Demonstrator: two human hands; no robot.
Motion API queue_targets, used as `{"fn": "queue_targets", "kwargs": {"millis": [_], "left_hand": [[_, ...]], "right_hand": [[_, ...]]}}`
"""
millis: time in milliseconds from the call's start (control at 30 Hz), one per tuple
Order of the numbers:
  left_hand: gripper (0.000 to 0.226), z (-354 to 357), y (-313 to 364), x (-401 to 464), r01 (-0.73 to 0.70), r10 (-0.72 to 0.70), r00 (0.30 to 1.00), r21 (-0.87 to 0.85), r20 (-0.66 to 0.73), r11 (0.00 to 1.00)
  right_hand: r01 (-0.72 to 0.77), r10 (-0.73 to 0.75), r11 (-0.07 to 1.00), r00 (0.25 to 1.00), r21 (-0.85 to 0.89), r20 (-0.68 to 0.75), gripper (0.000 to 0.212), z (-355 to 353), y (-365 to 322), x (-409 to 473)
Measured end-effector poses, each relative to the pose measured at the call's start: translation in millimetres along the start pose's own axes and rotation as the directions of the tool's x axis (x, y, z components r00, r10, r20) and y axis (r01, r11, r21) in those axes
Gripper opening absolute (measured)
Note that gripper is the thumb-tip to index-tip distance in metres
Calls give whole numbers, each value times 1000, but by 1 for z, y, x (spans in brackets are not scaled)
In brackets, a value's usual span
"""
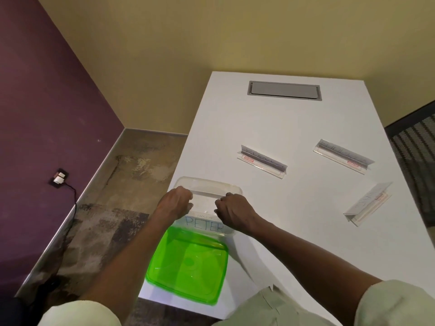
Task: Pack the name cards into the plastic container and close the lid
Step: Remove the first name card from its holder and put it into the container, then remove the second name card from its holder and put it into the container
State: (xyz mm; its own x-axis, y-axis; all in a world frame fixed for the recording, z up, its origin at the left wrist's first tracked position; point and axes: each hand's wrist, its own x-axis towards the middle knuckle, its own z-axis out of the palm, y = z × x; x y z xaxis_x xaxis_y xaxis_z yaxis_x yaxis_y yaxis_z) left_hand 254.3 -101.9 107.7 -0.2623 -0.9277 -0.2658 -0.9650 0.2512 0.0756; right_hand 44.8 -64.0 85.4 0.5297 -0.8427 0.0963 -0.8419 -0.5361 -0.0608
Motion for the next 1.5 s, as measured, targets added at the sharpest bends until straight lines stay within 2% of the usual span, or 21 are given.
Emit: {"fn": "queue_targets", "kwargs": {"millis": [233, 433, 600, 967, 1300, 1500], "left_hand": [[28, -25, 25, 0, 22, -88, 966, -262, -244, 965], [32, -39, 63, 3, -19, -138, 921, -398, -363, 917], [32, -39, 91, 10, -31, -167, 918, -483, -361, 875], [27, -38, 177, 25, -79, -166, 909, -549, -381, 832], [25, -27, 257, 41, -60, -168, 937, -614, -307, 787], [17, -17, 310, 50, -31, -151, 958, -607, -246, 794]], "right_hand": [[-127, 126, 992, 982, 3, -142, 22, -37, 27, -16], [-244, 236, 970, 950, -15, -205, 24, -51, 60, -41], [-333, 326, 943, 917, 8, -231, 25, -55, 88, -67], [-446, 434, 895, 865, 14, -252, 20, -62, 154, -131], [-548, 546, 835, 814, 49, -197, 19, -64, 227, -185], [-591, 591, 805, 785, 62, -184, 17, -61, 272, -222]]}}
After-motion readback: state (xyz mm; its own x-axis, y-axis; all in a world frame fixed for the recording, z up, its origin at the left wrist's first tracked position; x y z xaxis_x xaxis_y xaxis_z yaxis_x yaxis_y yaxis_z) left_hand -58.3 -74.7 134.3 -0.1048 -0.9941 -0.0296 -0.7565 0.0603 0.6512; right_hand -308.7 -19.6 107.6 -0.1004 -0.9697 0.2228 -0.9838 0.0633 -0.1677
